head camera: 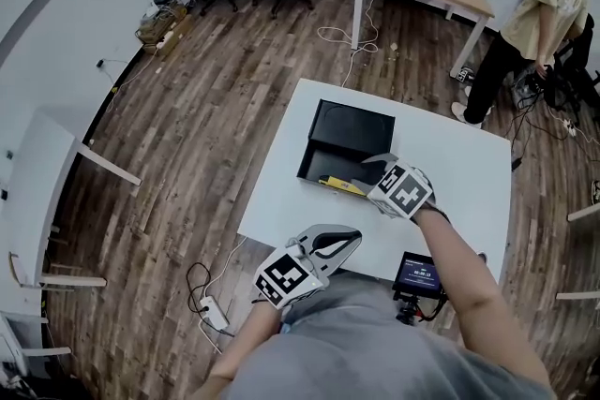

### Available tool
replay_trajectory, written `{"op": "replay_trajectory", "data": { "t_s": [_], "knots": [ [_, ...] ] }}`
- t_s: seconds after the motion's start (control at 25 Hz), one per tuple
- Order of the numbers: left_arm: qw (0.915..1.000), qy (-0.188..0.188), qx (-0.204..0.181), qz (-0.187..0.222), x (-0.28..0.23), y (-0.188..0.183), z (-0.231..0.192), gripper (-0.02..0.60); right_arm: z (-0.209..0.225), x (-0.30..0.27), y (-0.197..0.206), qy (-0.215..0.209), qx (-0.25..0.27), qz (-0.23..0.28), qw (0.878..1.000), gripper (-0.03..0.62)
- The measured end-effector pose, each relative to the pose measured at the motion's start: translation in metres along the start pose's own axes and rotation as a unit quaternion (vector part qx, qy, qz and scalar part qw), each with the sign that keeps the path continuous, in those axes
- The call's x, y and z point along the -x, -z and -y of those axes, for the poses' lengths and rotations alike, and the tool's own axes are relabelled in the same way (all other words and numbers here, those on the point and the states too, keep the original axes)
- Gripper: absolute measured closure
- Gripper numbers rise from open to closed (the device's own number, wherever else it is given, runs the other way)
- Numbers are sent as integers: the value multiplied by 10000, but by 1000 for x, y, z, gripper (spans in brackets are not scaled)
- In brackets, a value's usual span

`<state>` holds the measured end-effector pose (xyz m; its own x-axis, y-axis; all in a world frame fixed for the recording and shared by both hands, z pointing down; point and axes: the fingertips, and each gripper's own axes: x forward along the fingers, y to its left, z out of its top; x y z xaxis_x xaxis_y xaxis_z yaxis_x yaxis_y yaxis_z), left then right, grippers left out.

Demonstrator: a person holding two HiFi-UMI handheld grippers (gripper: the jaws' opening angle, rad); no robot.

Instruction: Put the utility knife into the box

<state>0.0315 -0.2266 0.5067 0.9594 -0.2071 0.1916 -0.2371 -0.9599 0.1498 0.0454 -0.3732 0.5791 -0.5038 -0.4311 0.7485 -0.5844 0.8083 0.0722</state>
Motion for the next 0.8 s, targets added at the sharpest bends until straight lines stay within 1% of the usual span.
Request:
{"op": "replay_trajectory", "data": {
  "t_s": [0.16, 0.32, 0.52, 0.6, 0.72, 0.8],
  "knots": [
    [10000, 7, 5, 0, -1, -2, 4, 563, -9, 26, -5, 88, -28, -67, 9999, 454],
    [10000, 53, -46, 24, 0, -3, 8, 563, -22, 51, -14, 142, -158, 37, 9998, 454],
    [10000, 38, -2, 29, 0, -3, 9, 563, -36, 65, -10, 185, -201, 323, 9991, 454],
    [10000, 40, 9, 27, 0, -2, 11, 563, -42, 72, -7, 137, -213, 463, 9986, 454],
    [10000, 45, 8, 6, 1, -1, 13, 563, -53, 83, -8, -25, -324, 834, 9960, 456],
    [10000, 43, 3, -1, 3, 0, 13, 563, -62, 89, -10, -59, -383, 1102, 9932, 456]
  ]
}}
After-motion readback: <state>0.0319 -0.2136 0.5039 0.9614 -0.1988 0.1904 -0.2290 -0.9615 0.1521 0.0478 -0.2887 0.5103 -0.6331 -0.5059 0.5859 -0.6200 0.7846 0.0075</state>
